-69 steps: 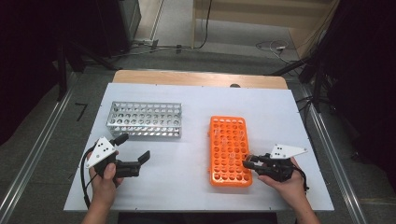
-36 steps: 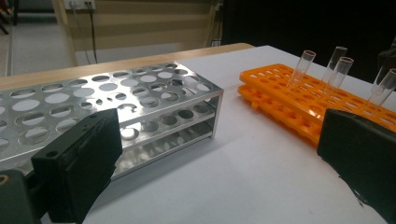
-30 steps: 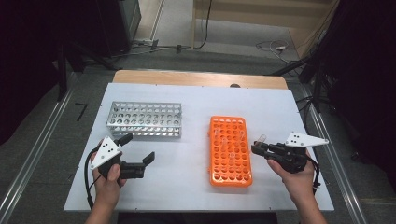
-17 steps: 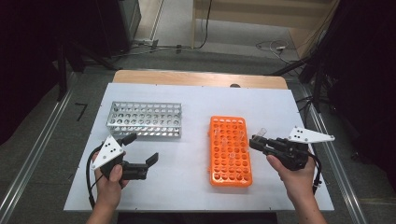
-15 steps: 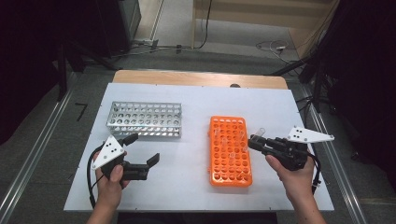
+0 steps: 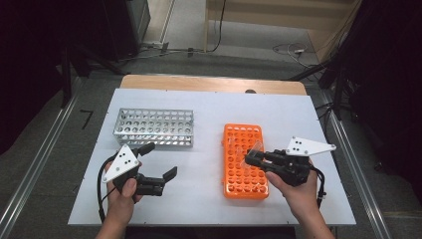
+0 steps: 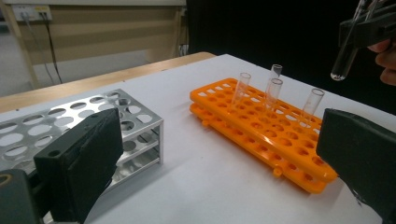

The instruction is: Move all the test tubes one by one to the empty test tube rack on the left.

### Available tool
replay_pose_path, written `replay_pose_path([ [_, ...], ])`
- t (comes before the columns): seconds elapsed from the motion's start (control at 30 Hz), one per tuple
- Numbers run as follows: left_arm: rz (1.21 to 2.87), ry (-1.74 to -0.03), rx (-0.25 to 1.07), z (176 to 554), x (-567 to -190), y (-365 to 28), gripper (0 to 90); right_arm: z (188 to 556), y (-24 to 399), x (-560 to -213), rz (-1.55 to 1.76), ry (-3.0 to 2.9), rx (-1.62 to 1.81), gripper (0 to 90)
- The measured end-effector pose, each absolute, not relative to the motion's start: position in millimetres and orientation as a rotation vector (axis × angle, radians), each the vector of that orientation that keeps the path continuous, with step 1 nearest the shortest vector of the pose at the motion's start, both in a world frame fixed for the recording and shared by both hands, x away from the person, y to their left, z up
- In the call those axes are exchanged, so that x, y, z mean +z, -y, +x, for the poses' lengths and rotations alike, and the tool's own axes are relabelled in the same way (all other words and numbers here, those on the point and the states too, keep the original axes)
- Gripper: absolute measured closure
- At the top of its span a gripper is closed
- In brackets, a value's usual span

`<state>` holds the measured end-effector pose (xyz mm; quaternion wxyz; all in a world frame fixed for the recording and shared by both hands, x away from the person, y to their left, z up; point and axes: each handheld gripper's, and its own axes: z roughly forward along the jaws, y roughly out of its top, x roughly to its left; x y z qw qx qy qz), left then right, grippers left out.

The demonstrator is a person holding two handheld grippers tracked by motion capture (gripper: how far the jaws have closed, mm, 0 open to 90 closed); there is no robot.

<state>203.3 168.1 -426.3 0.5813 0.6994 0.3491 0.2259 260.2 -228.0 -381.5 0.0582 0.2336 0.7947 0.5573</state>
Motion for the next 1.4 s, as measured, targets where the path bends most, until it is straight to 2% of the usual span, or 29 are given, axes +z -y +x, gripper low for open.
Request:
replay_pose_path([
  [0.67, 1.671, -0.766, 0.41, 201, -423, -142, 5.2, 244, 179, -409, 0.61, -2.549, 1.652, 73.7],
  [0.87, 1.684, -0.793, 0.417, 200, -422, -134, 6.6, 239, 166, -418, 0.597, -2.583, 1.604, 73.7],
  [1.17, 1.678, -0.776, 0.371, 196, -420, -118, 27.3, 233, 148, -429, 0.616, -2.615, 1.533, 73.7],
  [1.2, 1.678, -0.76, 0.355, 196, -420, -117, 27.3, 233, 148, -429, 0.616, -2.615, 1.533, 73.7],
  [1.27, 1.684, -0.726, 0.333, 193, -420, -111, 35.7, 232, 145, -431, 0.622, -2.625, 1.52, 73.7],
  [1.4, 1.695, -0.699, 0.299, 193, -422, -104, 43.3, 230, 139, -433, 0.613, -2.64, 1.512, 73.8],
])
